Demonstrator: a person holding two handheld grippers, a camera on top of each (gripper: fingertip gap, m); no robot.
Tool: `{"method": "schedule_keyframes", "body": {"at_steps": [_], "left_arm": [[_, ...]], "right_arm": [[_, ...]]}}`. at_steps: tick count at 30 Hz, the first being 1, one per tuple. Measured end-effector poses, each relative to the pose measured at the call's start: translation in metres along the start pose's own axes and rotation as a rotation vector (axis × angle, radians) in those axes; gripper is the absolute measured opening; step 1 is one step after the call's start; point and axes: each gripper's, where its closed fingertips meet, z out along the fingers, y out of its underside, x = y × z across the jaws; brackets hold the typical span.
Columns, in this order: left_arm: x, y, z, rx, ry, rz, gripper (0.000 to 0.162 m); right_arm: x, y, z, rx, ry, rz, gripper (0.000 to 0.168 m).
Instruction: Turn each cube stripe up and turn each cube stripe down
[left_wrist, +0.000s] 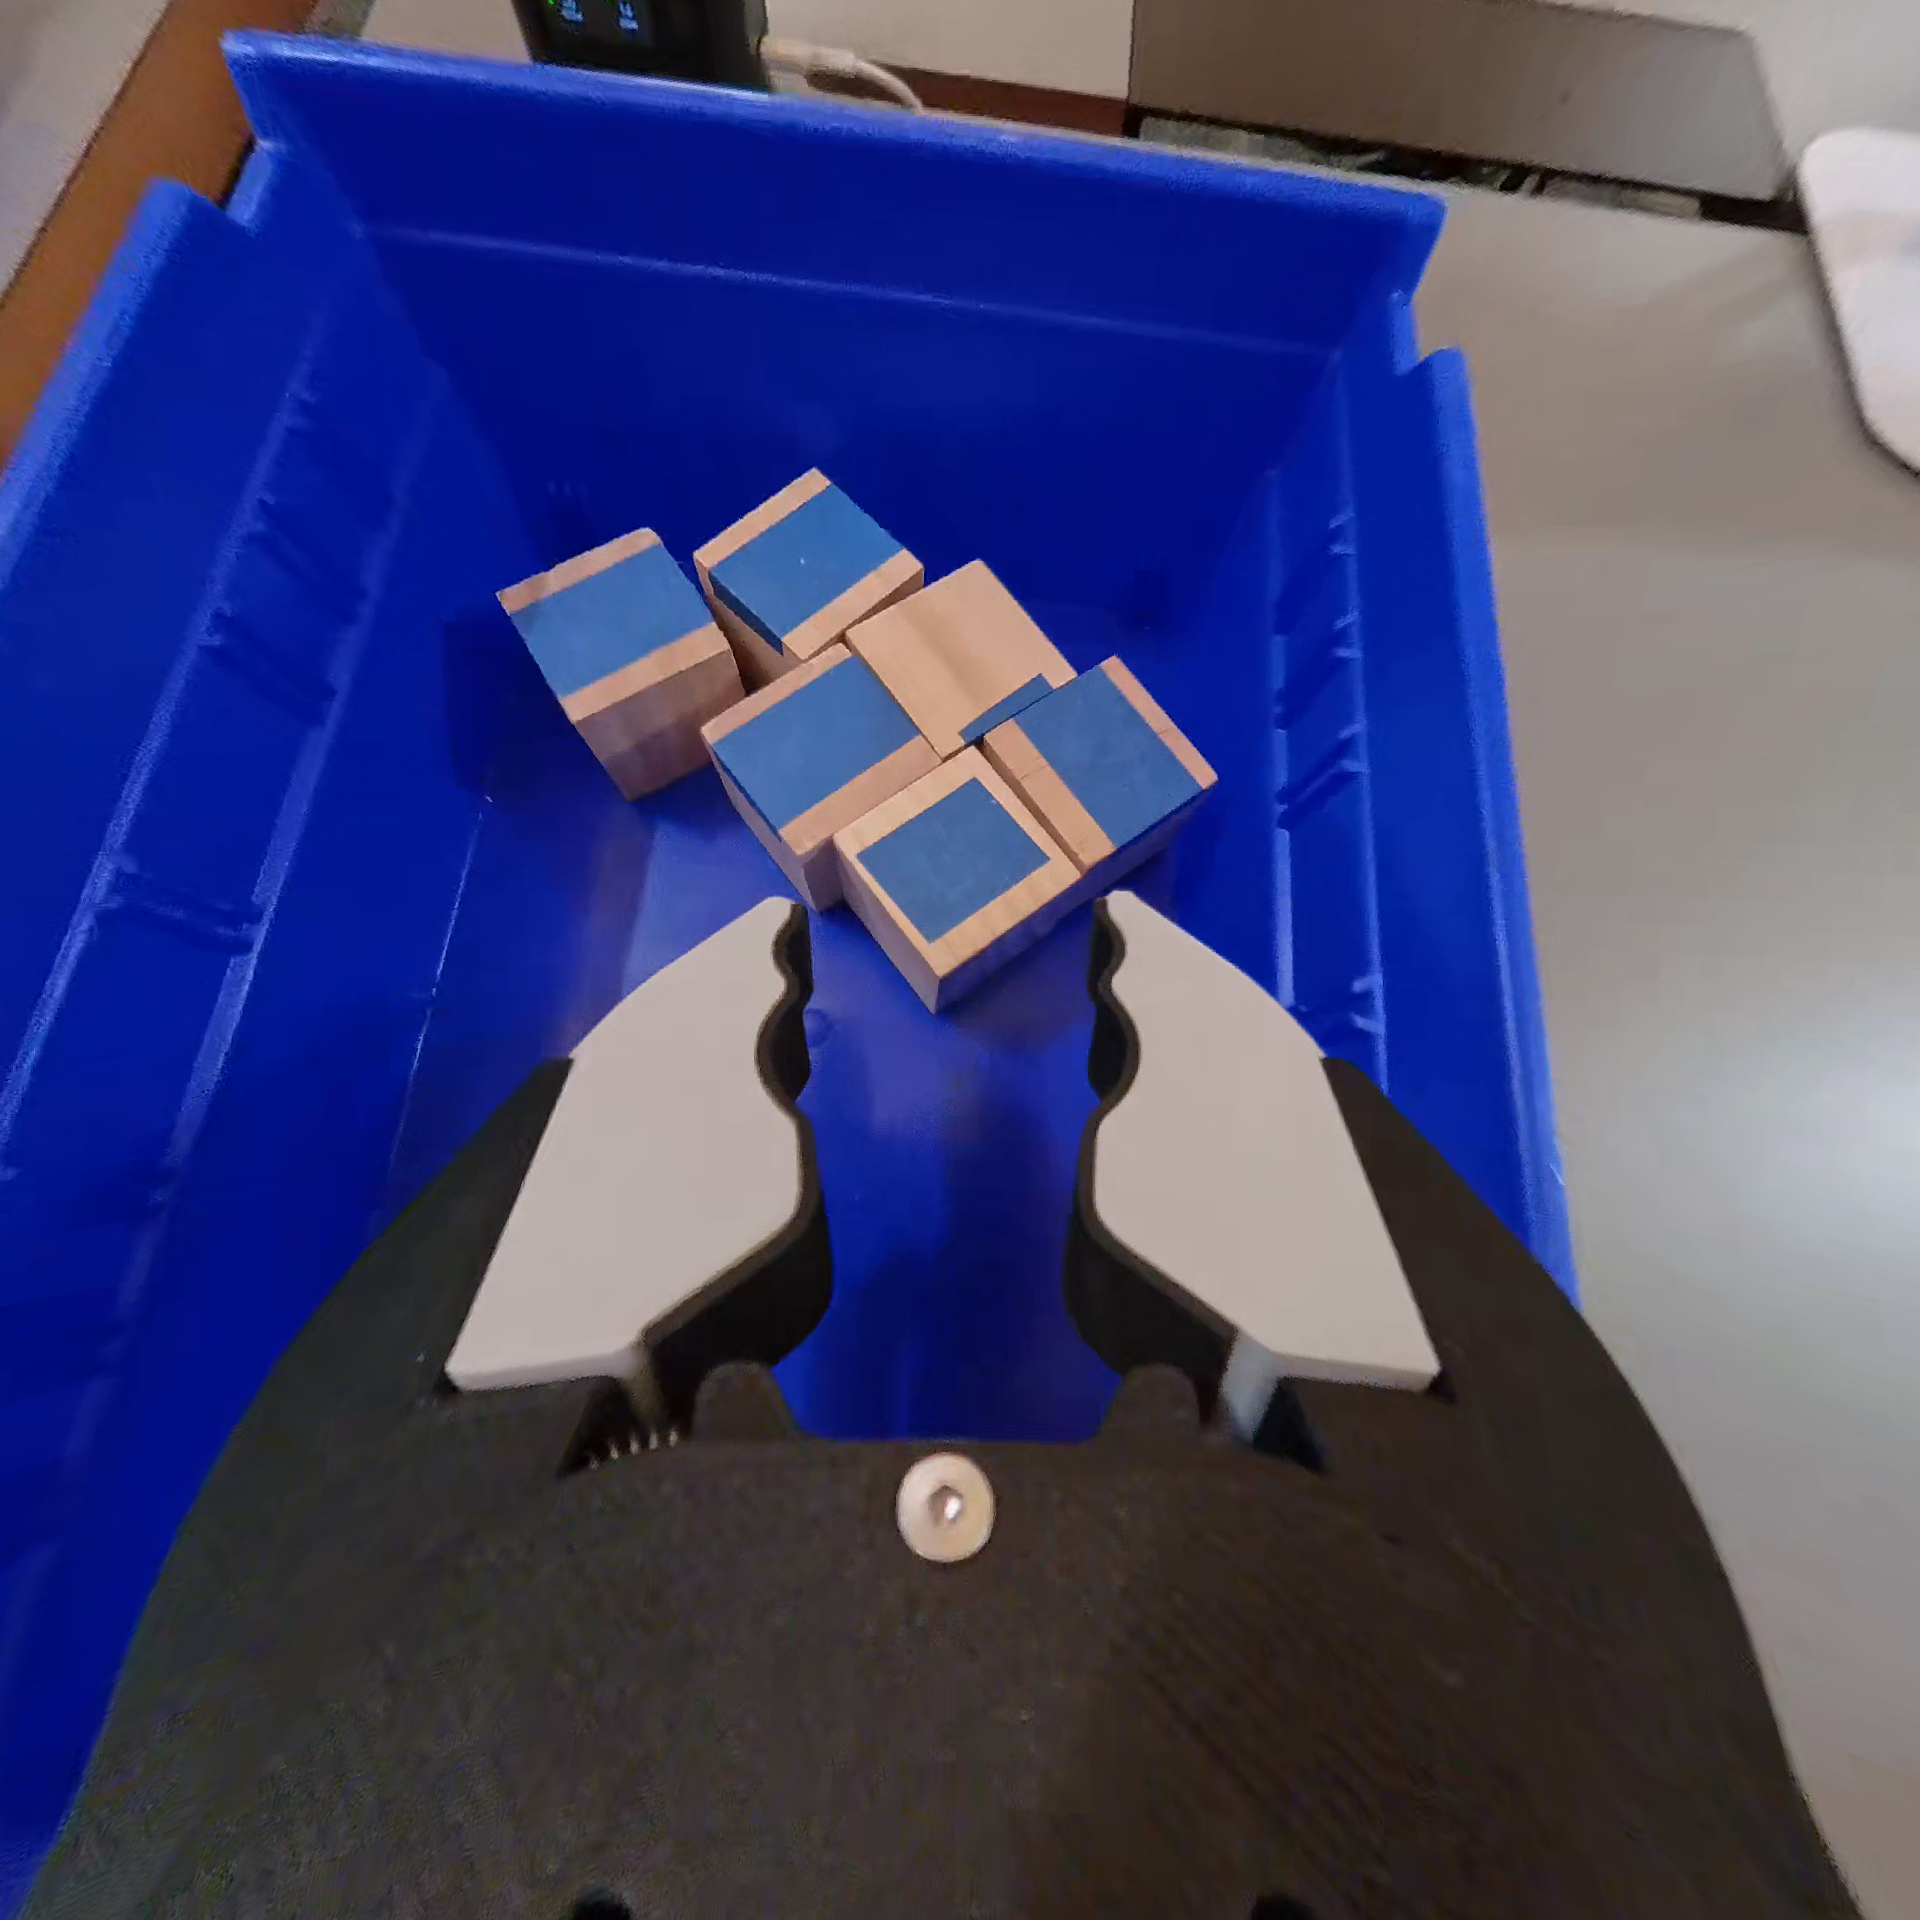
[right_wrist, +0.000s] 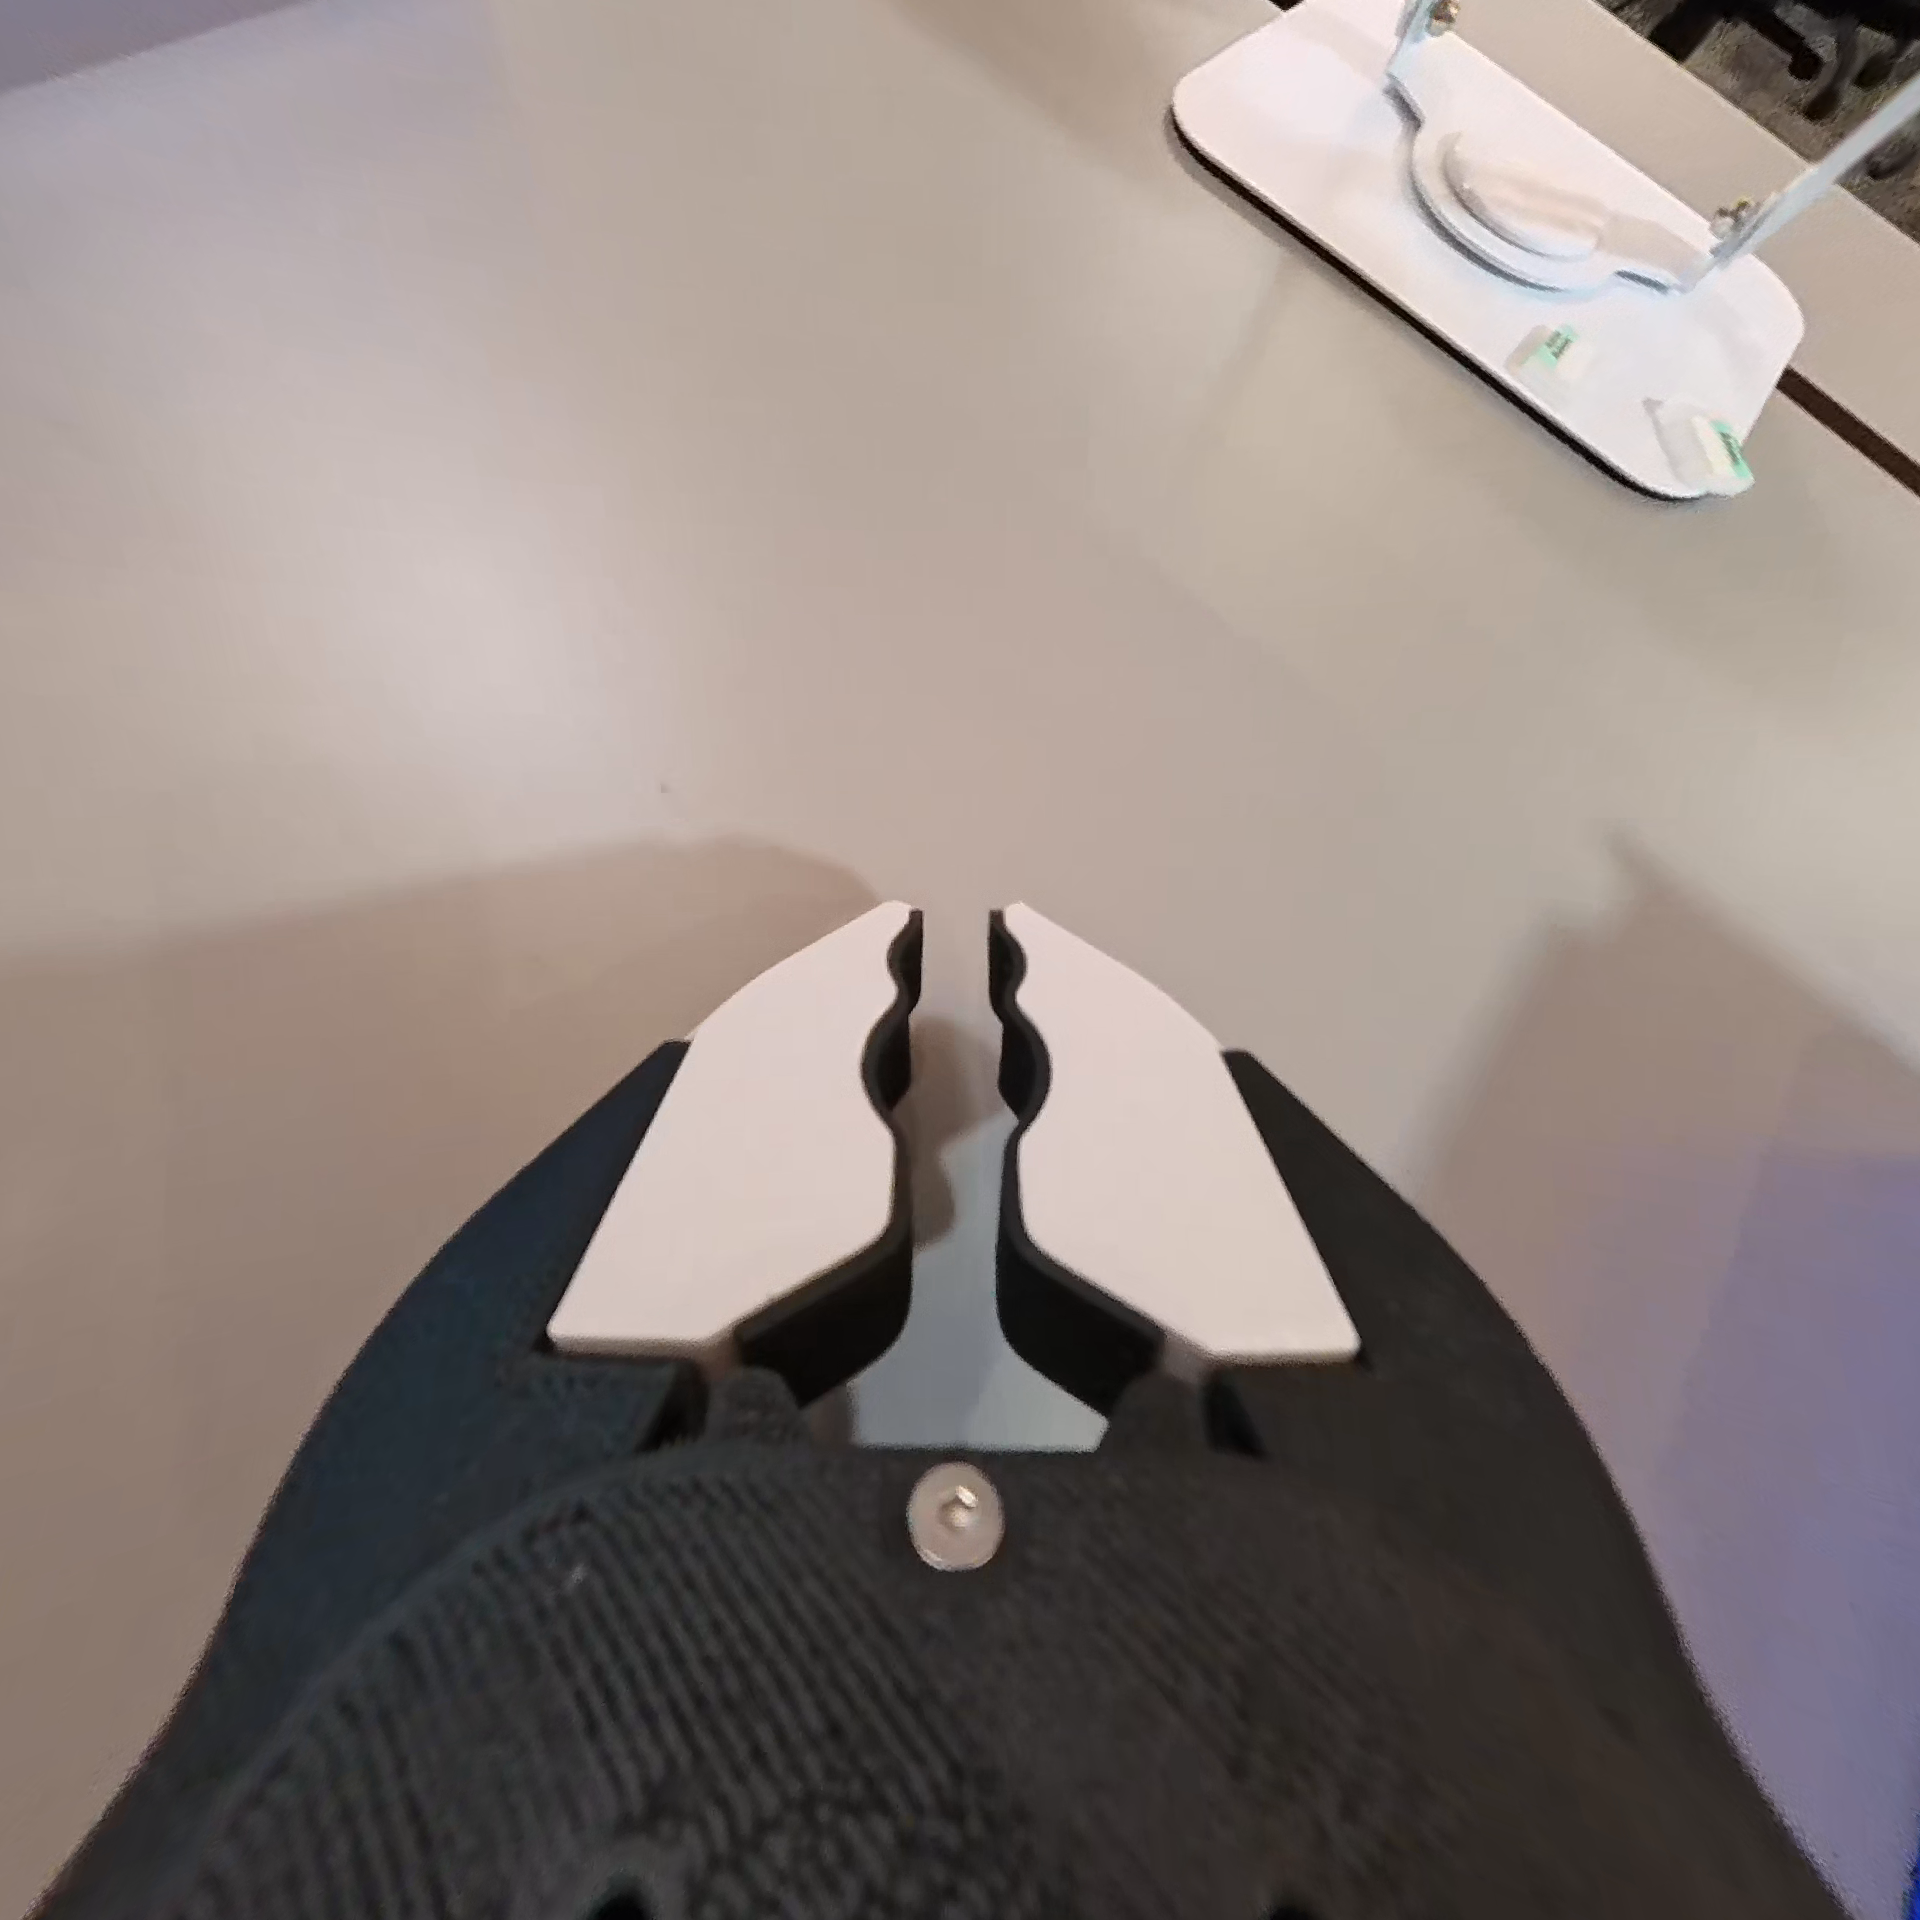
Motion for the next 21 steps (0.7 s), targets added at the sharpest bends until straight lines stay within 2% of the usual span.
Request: {"method": "schedule_keyframes", "body": {"at_steps": [5, 10, 17, 21], "left_arm": [[-0.002, 0.010, 0.022, -0.102, -0.066, 0.074, 0.057], [0.003, 0.015, 0.041, -0.144, -0.045, 0.034, 0.057], [-0.003, 0.014, 0.037, -0.131, -0.032, 0.017, 0.054], [-0.007, -0.005, 0.017, -0.039, 0.044, -0.064, 0.052]], "right_arm": [[0.011, 0.009, -0.008, -0.010, 0.035, 0.029, 0.012], [0.016, 0.015, -0.013, -0.014, 0.051, 0.047, 0.012], [0.017, 0.017, -0.014, -0.020, 0.051, 0.050, 0.012], [0.016, 0.017, -0.014, -0.023, 0.050, 0.041, 0.012]]}}
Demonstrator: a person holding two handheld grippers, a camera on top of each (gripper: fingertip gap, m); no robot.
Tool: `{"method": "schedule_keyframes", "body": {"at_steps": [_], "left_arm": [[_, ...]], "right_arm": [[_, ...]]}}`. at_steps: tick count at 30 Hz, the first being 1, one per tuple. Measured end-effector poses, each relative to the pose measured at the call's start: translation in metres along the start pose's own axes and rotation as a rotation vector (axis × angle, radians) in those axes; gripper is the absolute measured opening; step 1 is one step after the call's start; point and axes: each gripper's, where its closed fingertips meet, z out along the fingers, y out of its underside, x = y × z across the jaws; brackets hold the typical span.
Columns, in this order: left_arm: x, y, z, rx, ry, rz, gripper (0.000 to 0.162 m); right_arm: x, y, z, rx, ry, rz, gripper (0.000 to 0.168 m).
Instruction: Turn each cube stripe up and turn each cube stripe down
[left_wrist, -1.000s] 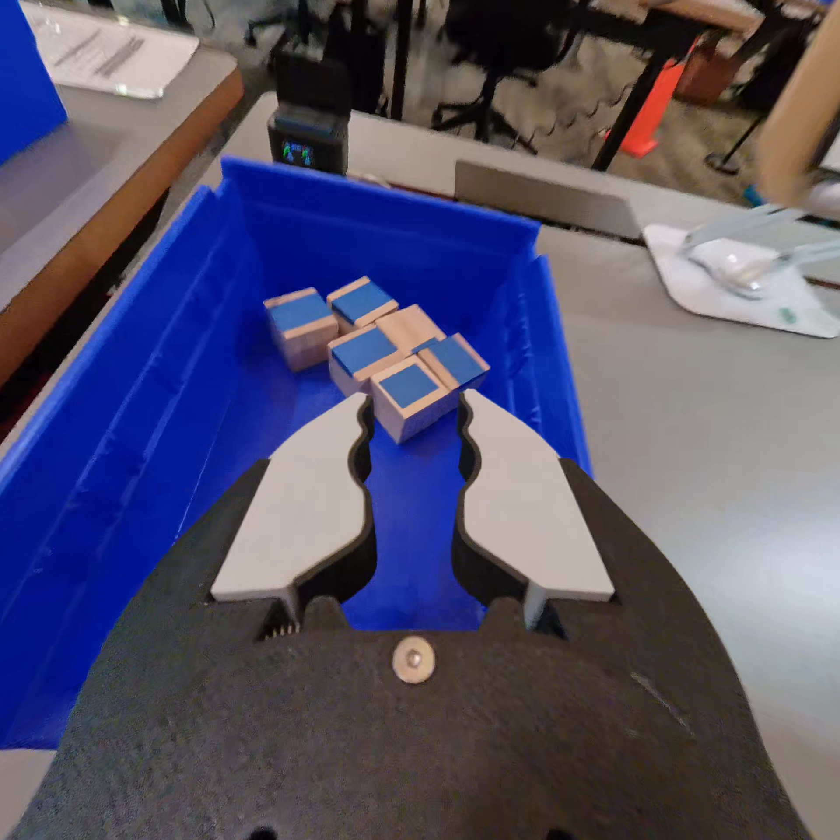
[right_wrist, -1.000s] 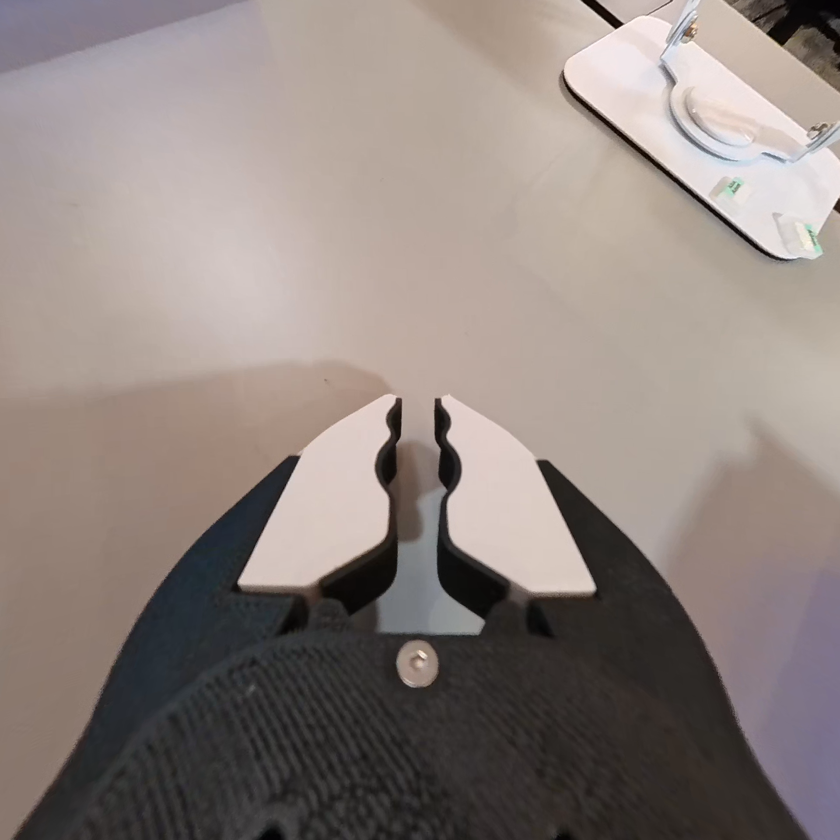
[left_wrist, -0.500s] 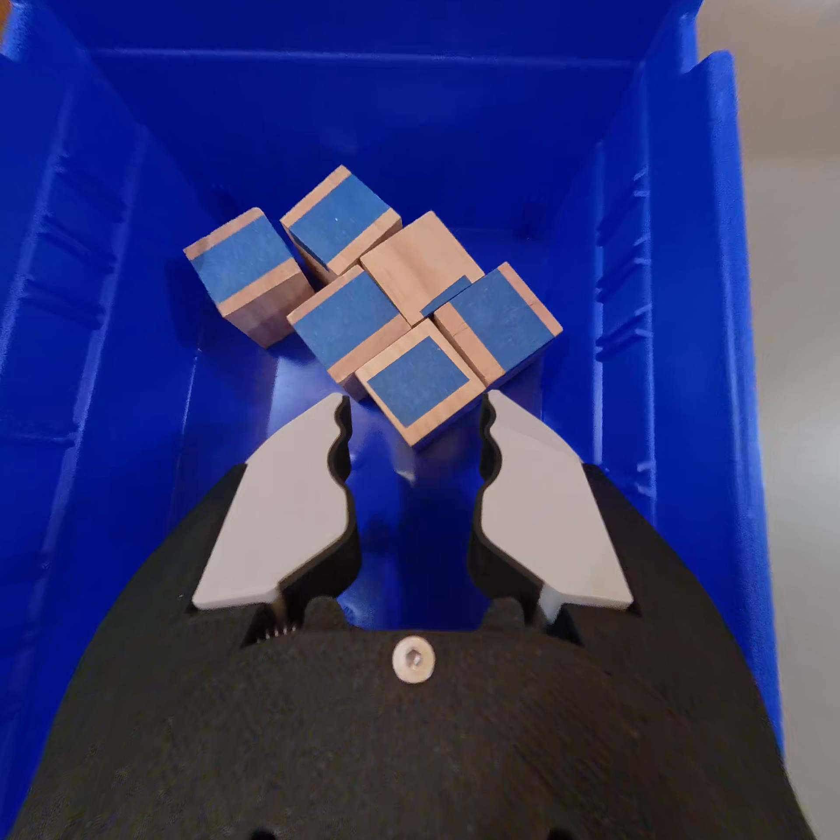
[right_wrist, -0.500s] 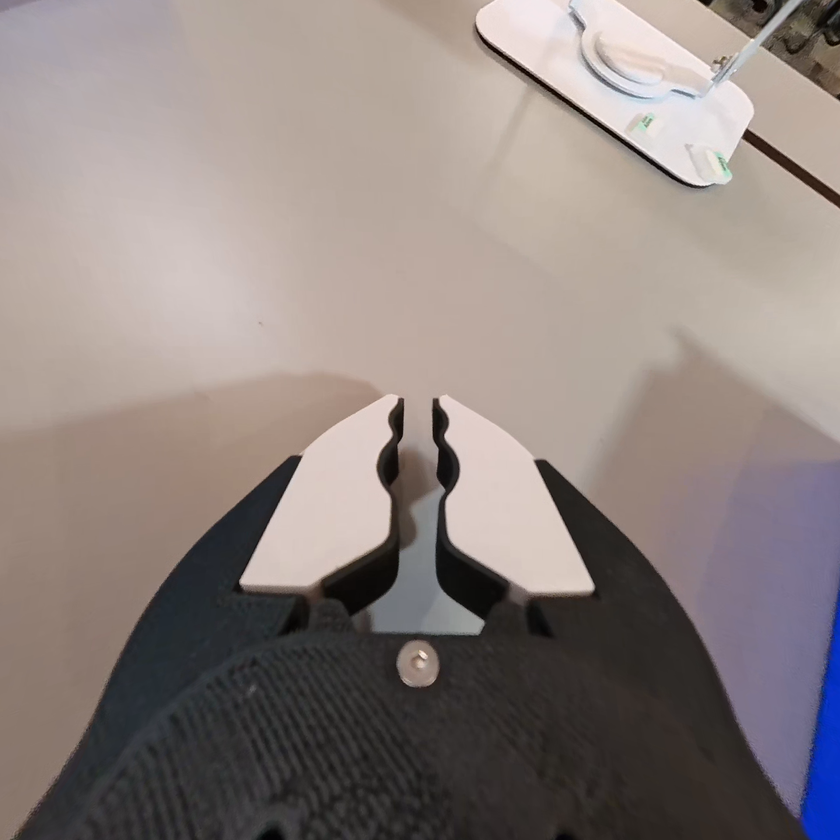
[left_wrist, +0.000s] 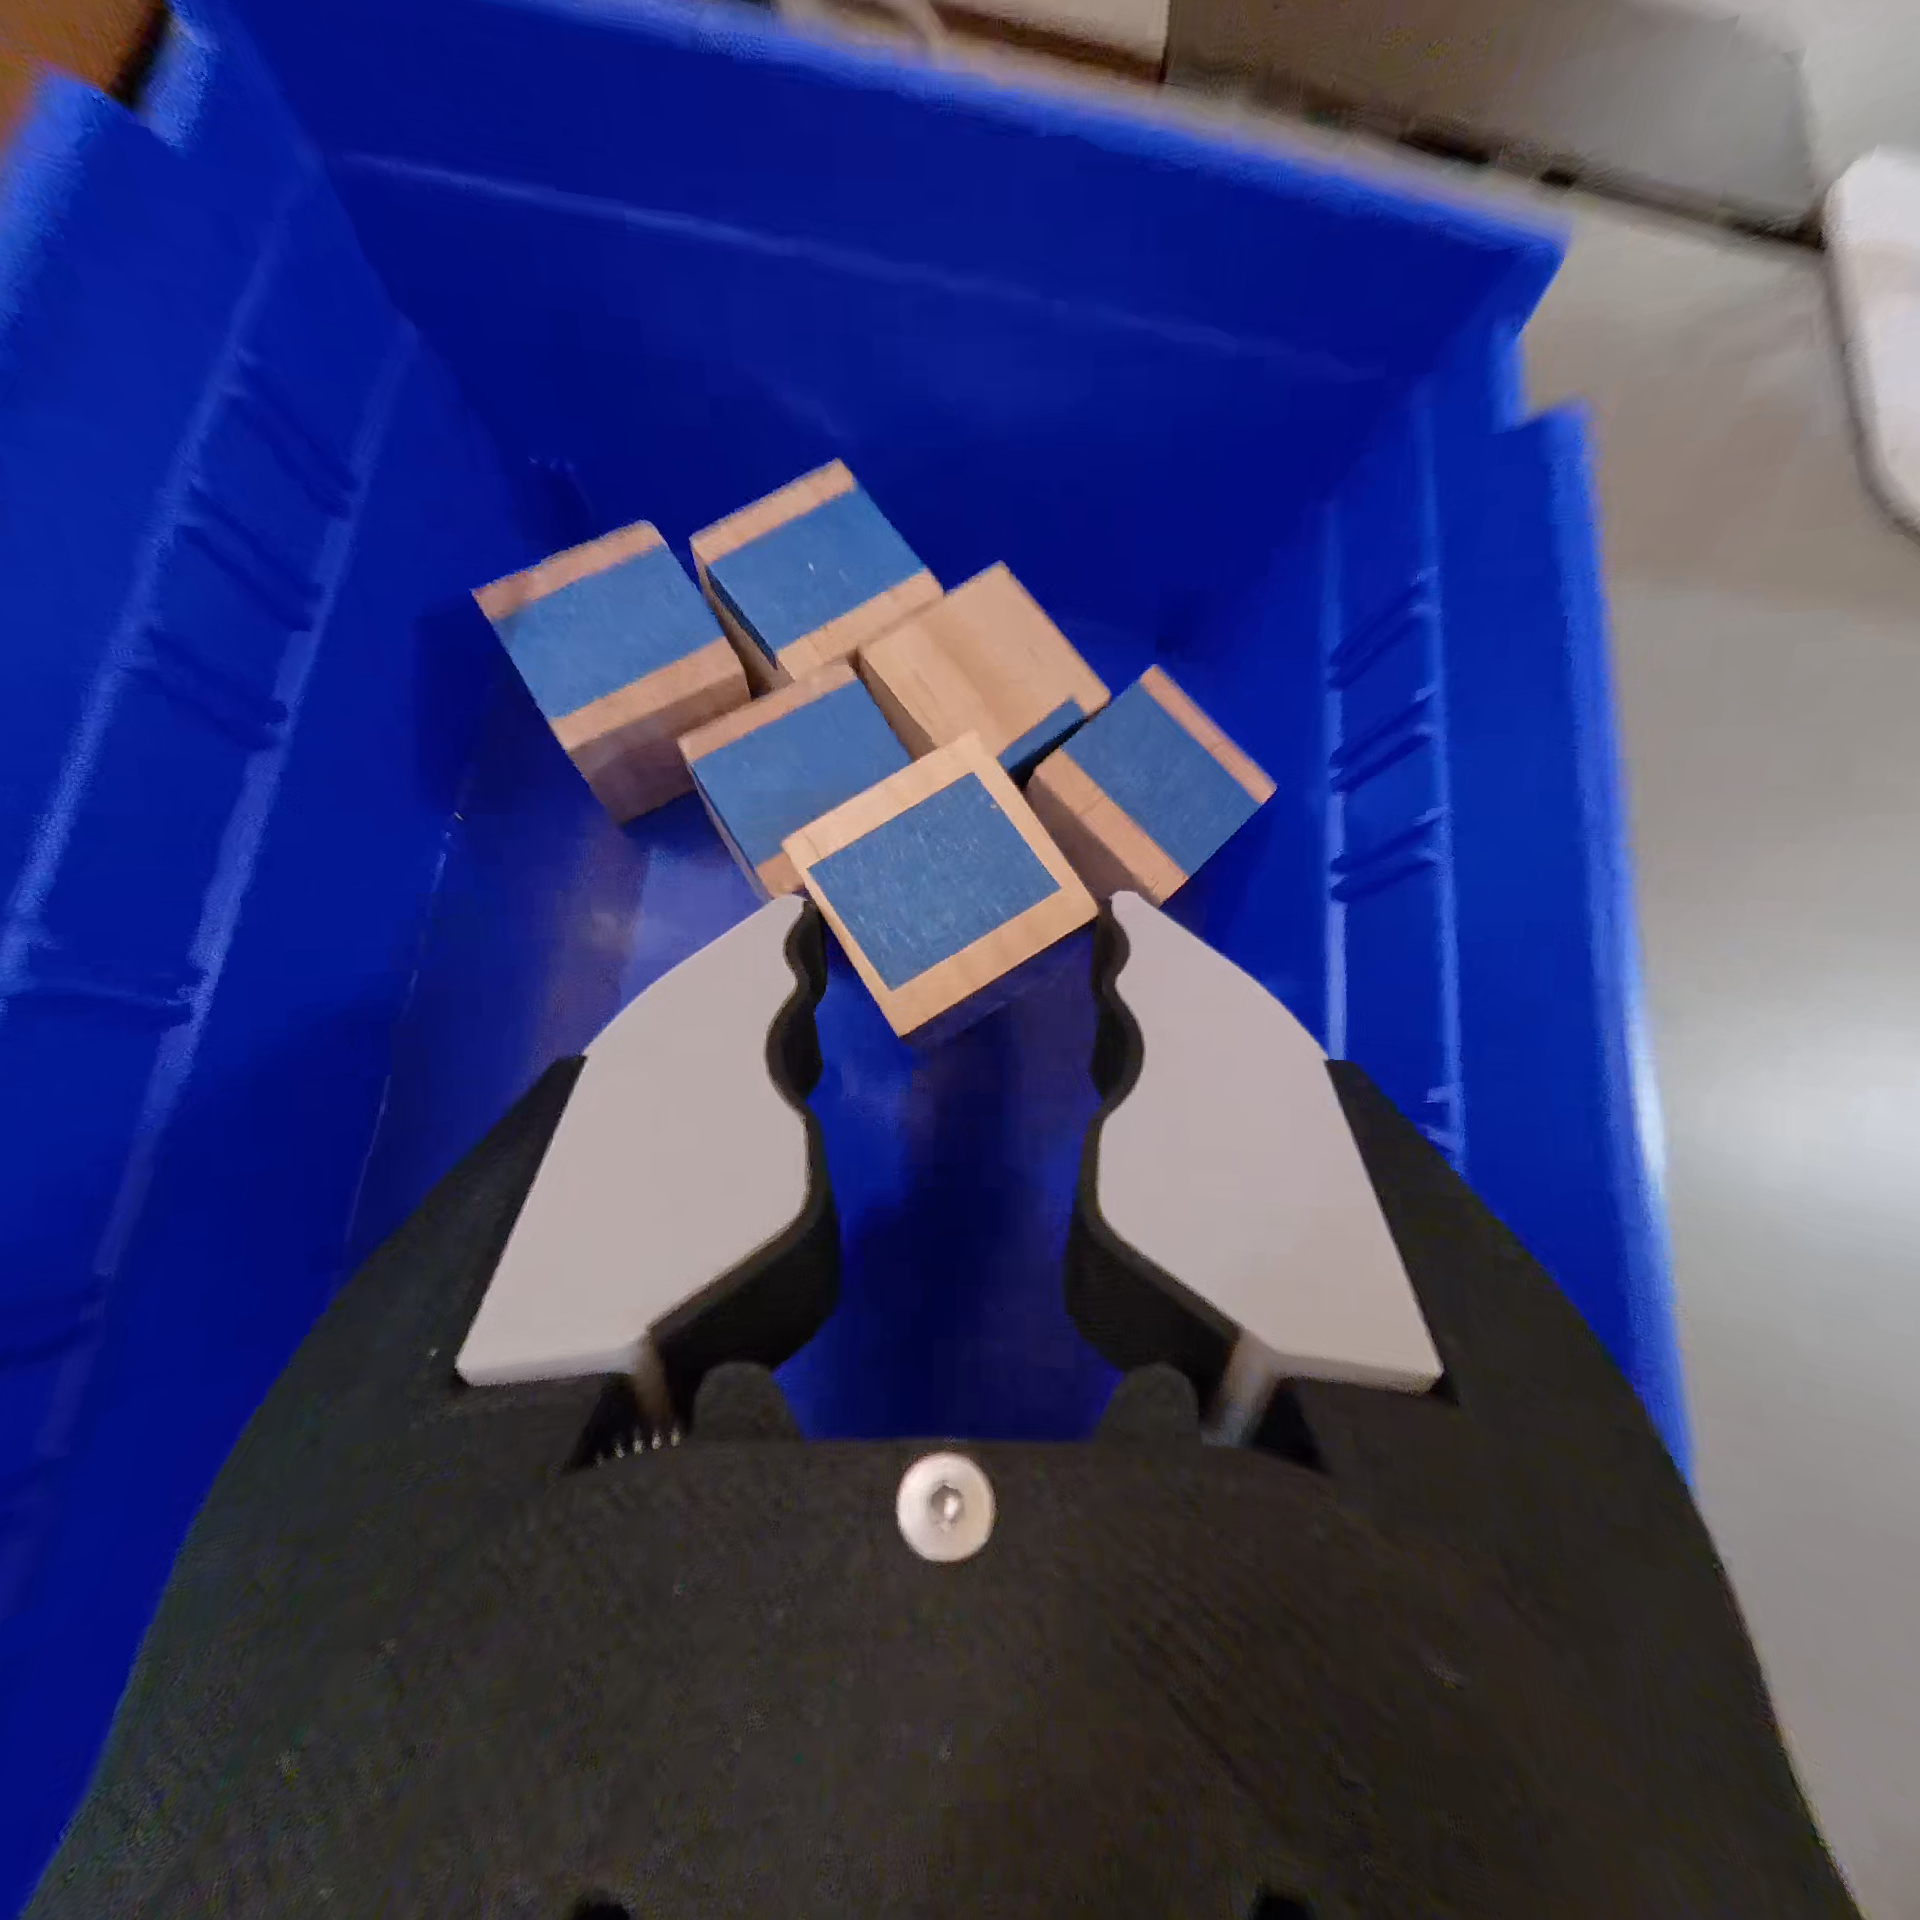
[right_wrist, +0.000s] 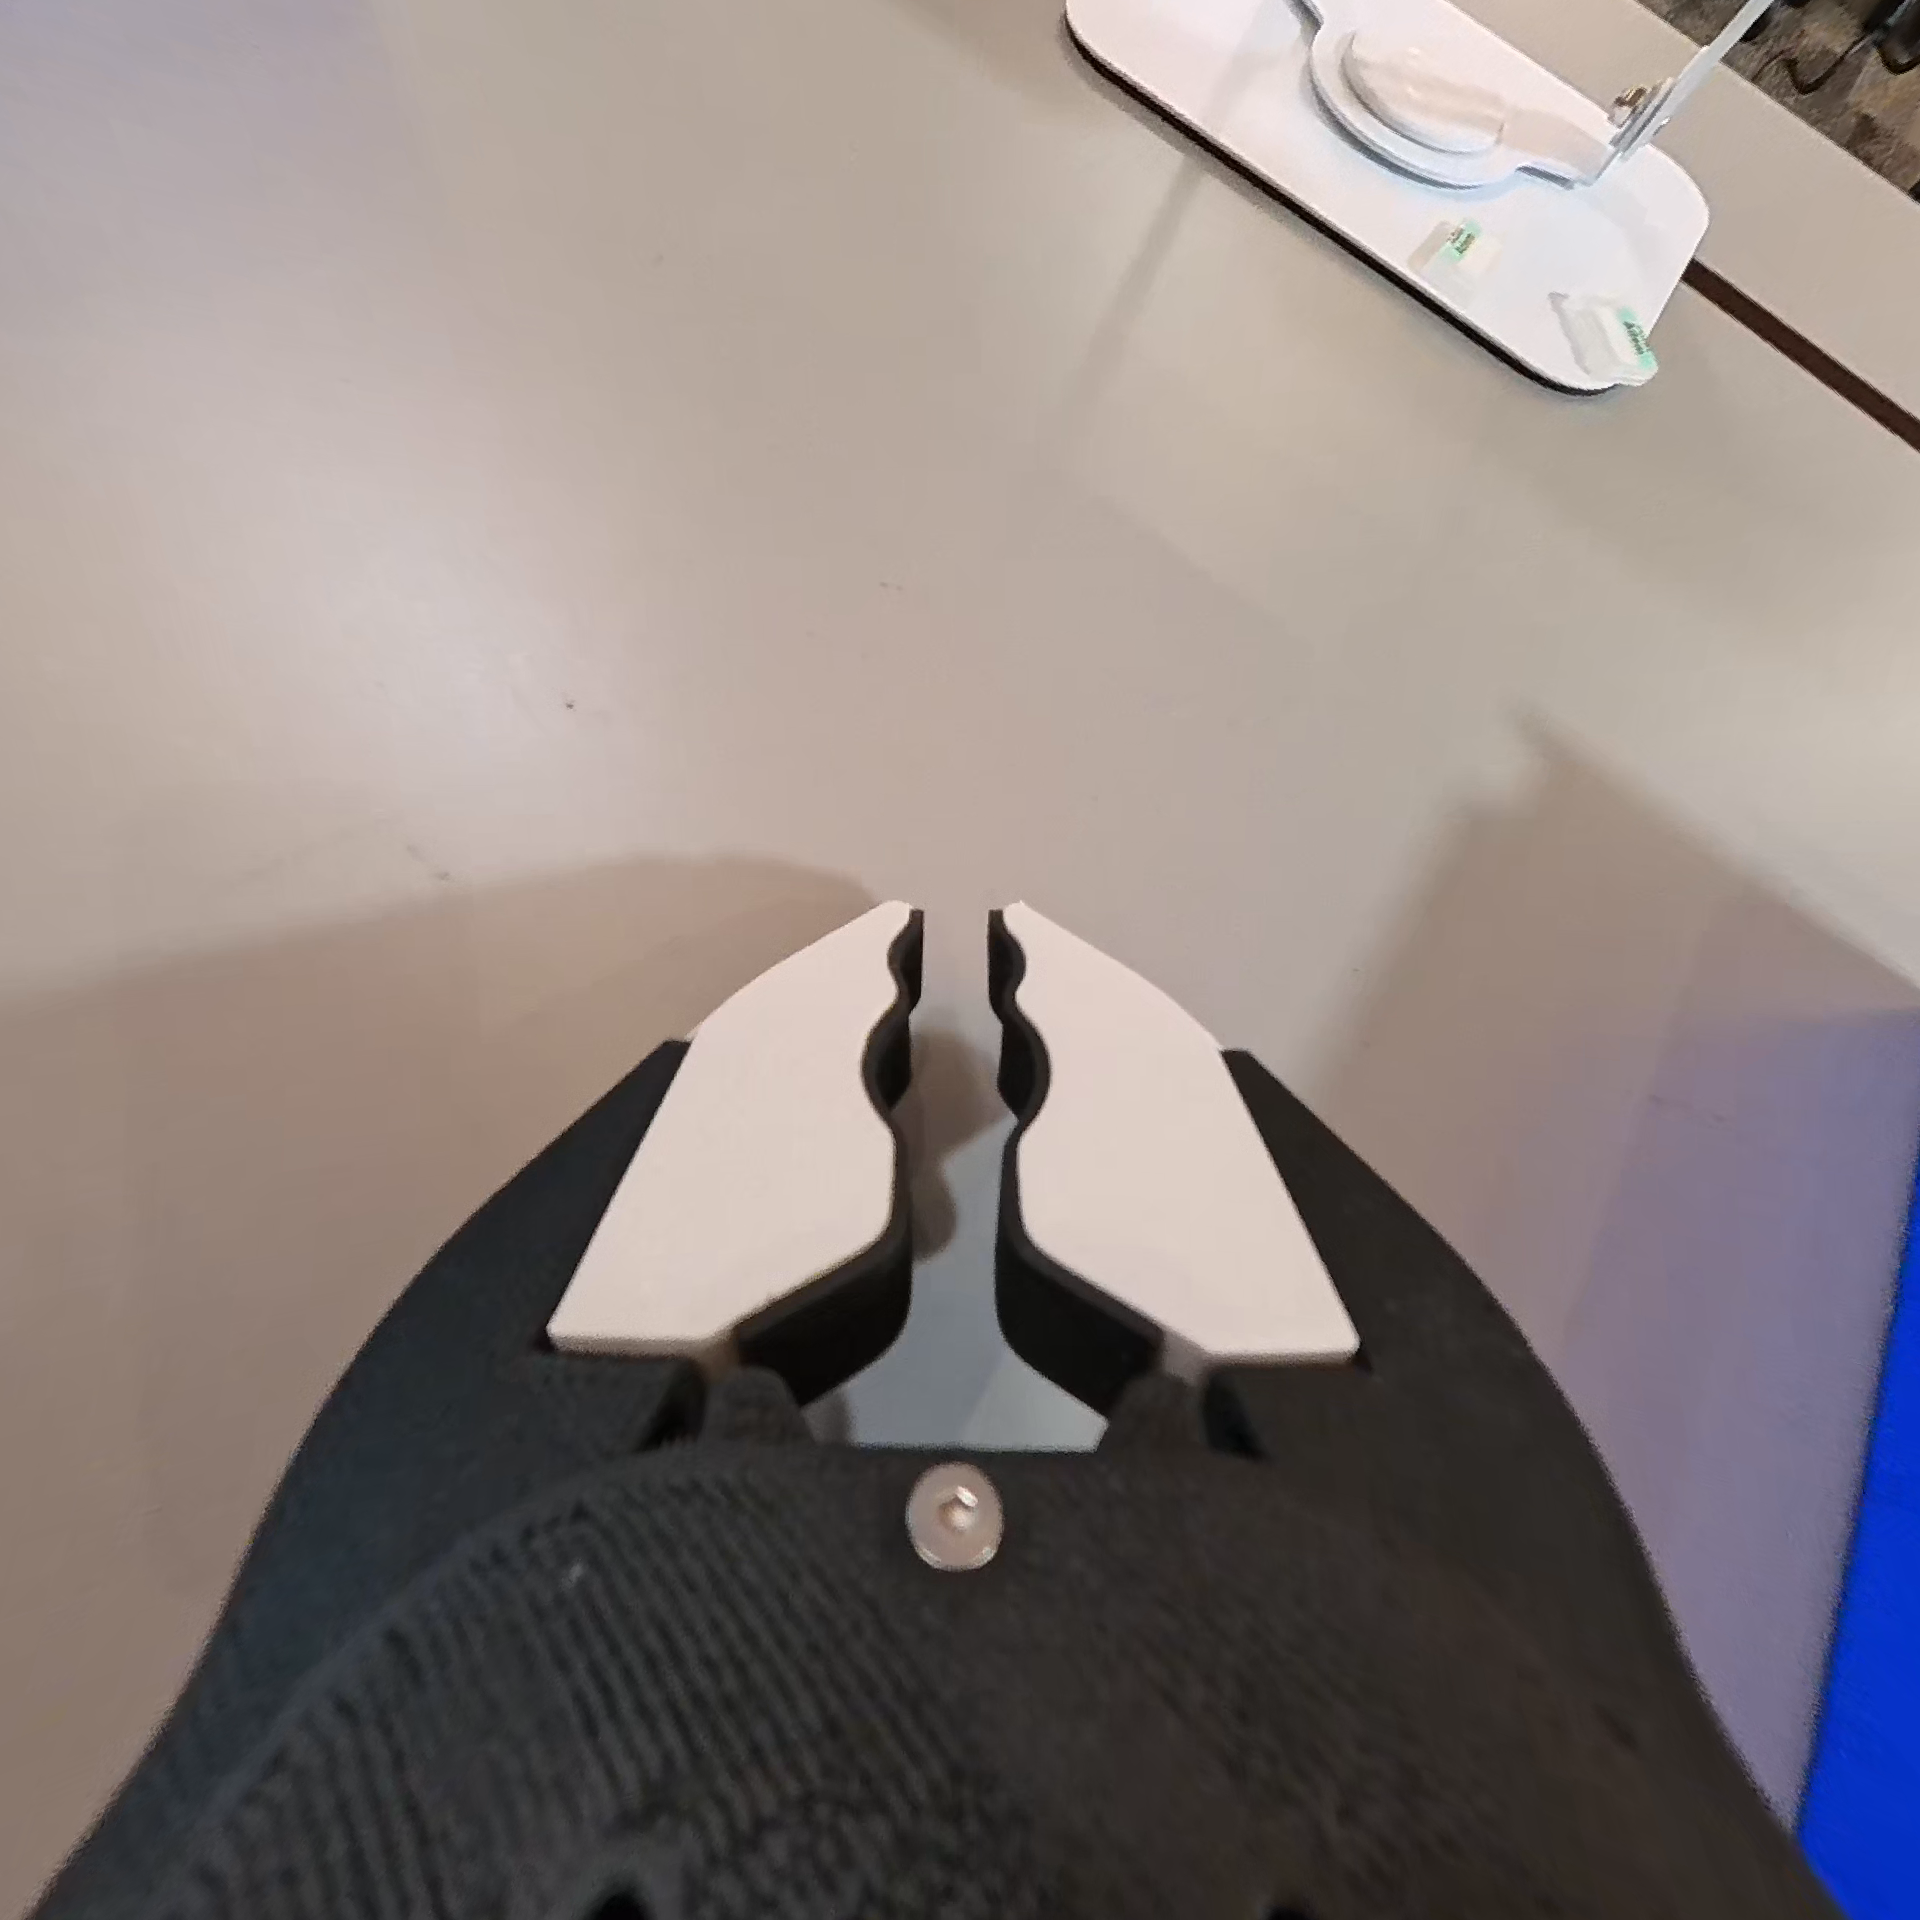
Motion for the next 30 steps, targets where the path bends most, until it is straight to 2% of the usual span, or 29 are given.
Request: {"method": "schedule_keyframes", "body": {"at_steps": [2, 6, 9, 16, 20, 22, 26, 30], "left_arm": [[0.007, -0.025, -0.019, 0.151, 0.112, -0.045, 0.051], [0.035, -0.082, -0.089, 0.535, 0.498, -0.248, 0.050], [0.047, -0.096, -0.125, 0.650, 0.638, -0.254, 0.050], [0.096, -0.091, -0.146, 0.678, 0.696, -0.085, 0.050], [0.143, -0.079, -0.137, 0.682, 0.489, 0.222, 0.050], [0.172, -0.068, -0.129, 0.670, 0.388, 0.389, 0.050], [0.235, -0.038, -0.119, 0.680, 0.335, 0.596, 0.050], [0.294, 0.011, -0.103, 0.614, 0.410, 0.752, 0.050]], "right_arm": [[0.000, 0.000, 0.000, -0.003, -0.002, -0.001, 0.012], [-0.001, -0.001, 0.002, -0.002, -0.005, -0.006, 0.012], [-0.002, -0.003, 0.003, 0.001, -0.009, -0.013, 0.012], [-0.011, -0.014, 0.004, 0.041, -0.063, 0.015, 0.016], [-0.020, -0.026, 0.001, 0.088, -0.170, 0.110, 0.025], [-0.023, -0.034, -0.002, 0.115, -0.234, 0.179, 0.027], [-0.030, -0.054, -0.012, 0.207, -0.397, 0.329, 0.034], [-0.036, -0.072, -0.027, 0.280, -0.596, 0.497, 0.042]]}}
